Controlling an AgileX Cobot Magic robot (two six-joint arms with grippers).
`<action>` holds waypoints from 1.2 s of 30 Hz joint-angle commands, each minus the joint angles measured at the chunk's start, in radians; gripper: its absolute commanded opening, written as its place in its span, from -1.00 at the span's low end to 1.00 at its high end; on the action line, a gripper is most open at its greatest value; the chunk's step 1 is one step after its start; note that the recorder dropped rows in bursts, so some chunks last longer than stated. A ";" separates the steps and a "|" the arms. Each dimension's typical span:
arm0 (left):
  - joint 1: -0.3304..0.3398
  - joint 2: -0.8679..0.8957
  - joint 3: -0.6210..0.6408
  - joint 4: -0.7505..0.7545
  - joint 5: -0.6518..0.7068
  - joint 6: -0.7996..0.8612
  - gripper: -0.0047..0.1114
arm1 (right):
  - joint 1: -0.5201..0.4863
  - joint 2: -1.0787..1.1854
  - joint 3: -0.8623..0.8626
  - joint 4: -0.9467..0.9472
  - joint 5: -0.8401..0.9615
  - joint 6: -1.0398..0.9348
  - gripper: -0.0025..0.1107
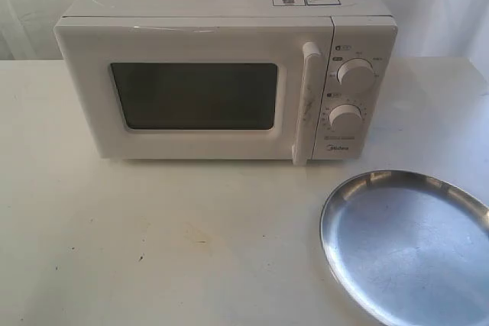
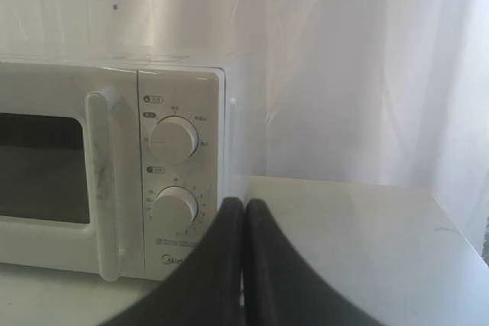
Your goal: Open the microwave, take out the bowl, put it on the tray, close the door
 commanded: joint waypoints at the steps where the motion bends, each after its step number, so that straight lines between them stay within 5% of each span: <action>1: -0.005 -0.002 -0.003 -0.008 -0.004 0.000 -0.92 | -0.005 -0.006 0.005 0.003 0.000 -0.004 -0.96; 24: -0.005 -0.002 -0.003 -0.008 -0.004 0.000 -0.92 | -0.005 -0.006 0.005 0.003 -0.082 0.006 -0.96; 36: -0.005 -0.002 -0.003 -0.008 -0.004 0.000 -0.92 | -0.005 -0.006 0.005 0.003 -0.211 0.189 -0.96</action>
